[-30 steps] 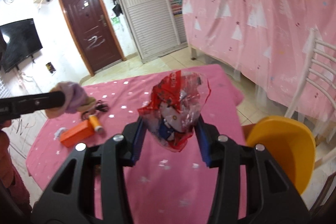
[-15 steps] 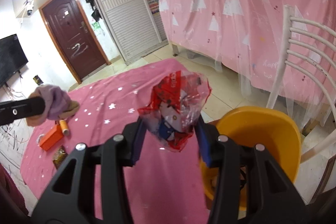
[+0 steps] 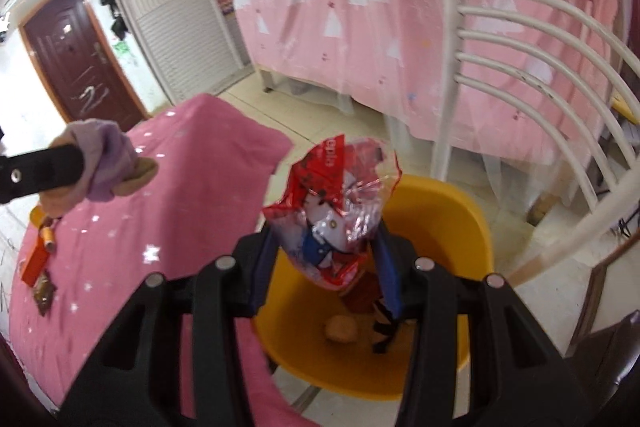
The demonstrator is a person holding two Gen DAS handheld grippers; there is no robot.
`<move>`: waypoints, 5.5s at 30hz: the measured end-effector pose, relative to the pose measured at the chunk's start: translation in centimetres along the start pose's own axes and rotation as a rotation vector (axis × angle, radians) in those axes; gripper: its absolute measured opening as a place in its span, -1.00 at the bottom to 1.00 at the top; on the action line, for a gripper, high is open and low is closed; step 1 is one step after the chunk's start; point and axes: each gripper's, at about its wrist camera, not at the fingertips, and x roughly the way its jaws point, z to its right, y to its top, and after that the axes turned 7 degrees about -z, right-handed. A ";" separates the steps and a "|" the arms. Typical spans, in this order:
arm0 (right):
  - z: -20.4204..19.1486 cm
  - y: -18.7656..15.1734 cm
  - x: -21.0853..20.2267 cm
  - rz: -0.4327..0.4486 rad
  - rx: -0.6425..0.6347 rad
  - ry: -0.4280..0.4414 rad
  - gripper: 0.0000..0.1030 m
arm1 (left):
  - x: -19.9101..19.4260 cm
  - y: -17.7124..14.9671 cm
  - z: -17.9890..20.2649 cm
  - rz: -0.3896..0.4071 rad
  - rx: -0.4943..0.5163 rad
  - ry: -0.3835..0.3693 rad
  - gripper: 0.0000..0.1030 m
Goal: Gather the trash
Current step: 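Carry the sock and red wrapper to the yellow bucket and open both grippers, then move both open grippers back over the remaining trash on the table, then grasp the white tissue with the left gripper while the right grasps the brown snack packet, then carry the tissue and snack packet to the yellow bucket and release both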
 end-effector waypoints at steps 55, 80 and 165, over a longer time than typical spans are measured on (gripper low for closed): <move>-11.1 -1.0 -4.0 0.083 -0.209 0.201 0.57 | -8.9 -5.9 -10.5 0.197 -0.107 0.103 0.66; -19.1 -4.2 -4.3 0.026 -0.385 0.281 0.60 | -12.9 -14.6 -26.2 0.174 -0.335 0.228 0.70; -27.0 -5.9 -3.4 -0.072 -0.584 0.278 -0.23 | -12.8 -18.9 -26.8 0.180 -0.350 0.344 -0.48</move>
